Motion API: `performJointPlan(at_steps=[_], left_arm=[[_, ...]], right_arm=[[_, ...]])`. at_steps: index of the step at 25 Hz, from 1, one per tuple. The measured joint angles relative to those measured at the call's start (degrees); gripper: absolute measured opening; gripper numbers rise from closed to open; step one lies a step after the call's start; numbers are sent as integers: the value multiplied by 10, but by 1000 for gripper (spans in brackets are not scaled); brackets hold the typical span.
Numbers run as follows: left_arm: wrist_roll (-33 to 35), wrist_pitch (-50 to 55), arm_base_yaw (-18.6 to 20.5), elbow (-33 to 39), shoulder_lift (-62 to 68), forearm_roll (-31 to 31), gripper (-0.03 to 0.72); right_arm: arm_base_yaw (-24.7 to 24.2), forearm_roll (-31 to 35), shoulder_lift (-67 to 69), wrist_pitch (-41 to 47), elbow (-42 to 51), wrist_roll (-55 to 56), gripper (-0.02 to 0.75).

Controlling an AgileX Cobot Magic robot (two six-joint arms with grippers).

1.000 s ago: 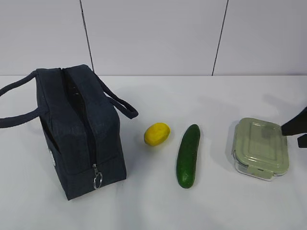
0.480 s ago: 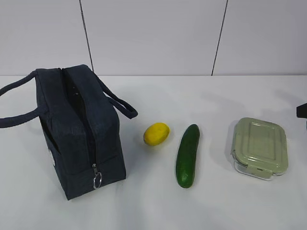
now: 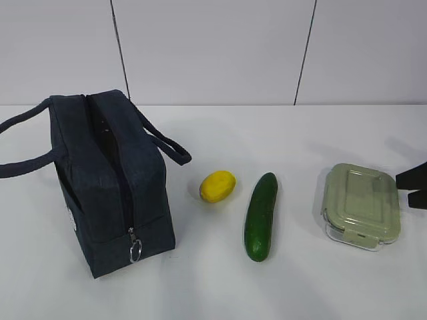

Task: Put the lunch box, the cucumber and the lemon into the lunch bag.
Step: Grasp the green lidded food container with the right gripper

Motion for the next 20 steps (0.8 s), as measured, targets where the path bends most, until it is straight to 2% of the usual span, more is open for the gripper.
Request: performJointPlan(at_steps=[10,17,20], left_arm=[[0,0,0,0,0,0,244],[0,0,0,0,0,0,244],[0,0,0,0,0,0,244]], right_arm=[[0,-5,32,-2,0,-2,428],[0,-32,32,-2,0,19,428],[0,-32,32,-7,0,25,454]])
